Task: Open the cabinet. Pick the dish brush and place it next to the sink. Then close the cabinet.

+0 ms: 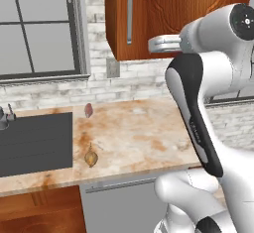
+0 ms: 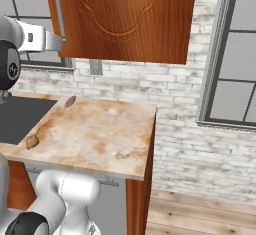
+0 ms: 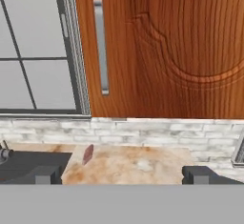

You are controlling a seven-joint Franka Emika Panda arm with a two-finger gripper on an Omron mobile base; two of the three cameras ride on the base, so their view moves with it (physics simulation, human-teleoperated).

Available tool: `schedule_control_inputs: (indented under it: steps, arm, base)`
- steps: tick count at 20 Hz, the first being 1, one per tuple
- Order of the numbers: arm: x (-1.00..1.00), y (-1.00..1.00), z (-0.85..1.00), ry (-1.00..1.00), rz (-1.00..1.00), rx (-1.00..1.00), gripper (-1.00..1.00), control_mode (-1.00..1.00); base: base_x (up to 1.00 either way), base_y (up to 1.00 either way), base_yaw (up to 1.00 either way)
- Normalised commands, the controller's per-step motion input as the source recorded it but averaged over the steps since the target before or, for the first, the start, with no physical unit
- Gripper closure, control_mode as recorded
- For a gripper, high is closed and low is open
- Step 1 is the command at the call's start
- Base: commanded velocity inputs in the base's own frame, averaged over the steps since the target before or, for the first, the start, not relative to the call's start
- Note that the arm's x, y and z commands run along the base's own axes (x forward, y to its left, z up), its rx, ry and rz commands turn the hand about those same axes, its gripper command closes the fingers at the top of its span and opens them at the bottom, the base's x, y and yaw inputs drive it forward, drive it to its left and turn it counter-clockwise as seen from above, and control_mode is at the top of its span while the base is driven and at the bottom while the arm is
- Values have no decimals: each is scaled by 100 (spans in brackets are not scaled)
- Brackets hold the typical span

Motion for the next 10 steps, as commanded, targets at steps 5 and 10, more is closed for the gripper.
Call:
schedule_control_inputs:
  steps: [5, 10]
  arm:
    - [60, 29, 0, 3, 0, 0, -100, -100]
    - [26, 32, 0, 0, 0, 1, -100, -100]
  base:
    - [0, 0, 0]
    - [0, 0, 0]
